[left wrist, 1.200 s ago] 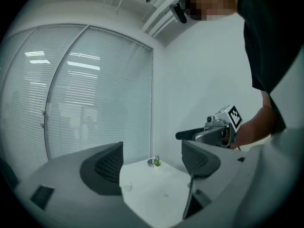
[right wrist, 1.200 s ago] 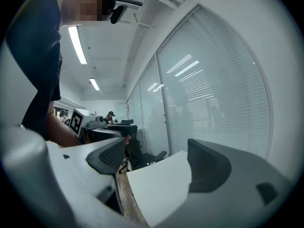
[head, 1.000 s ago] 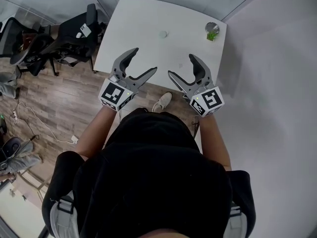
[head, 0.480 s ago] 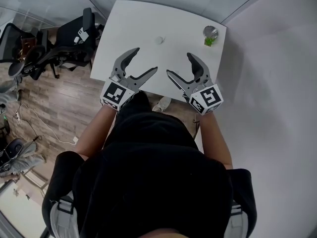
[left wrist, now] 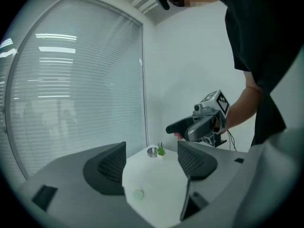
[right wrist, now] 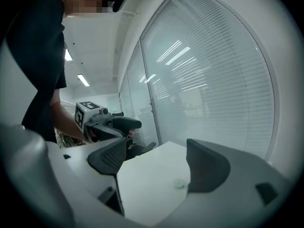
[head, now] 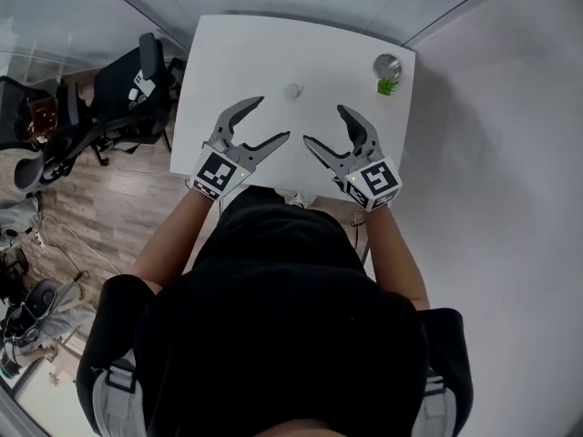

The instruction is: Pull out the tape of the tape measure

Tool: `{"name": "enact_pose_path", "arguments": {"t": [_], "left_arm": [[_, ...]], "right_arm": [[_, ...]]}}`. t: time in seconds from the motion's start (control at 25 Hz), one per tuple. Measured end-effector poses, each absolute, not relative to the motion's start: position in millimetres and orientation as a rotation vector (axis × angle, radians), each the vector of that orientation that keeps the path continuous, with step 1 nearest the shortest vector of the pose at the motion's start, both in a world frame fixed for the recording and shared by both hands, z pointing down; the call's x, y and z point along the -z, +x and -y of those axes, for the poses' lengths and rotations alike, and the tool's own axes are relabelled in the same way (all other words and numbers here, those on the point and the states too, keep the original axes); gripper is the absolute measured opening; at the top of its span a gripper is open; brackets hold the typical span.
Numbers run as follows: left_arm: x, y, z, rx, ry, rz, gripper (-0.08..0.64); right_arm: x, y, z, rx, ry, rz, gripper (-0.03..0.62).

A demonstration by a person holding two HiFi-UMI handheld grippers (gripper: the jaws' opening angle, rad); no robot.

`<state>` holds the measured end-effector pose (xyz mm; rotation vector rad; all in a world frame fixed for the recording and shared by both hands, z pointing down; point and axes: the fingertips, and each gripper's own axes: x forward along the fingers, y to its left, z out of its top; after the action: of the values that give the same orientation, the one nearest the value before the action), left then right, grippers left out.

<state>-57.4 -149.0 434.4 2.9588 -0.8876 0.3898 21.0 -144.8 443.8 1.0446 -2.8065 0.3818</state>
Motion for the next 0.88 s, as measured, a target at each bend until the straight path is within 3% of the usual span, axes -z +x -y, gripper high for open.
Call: {"name": "enact_pose_path", "arguments": {"t": [0.88], "left_arm": [[-545,-54,217,-0.671,2.974,0.494,0.322]], "right_arm": [[-559,8,198,-0.507,0.983,2.632,0.342]]}}
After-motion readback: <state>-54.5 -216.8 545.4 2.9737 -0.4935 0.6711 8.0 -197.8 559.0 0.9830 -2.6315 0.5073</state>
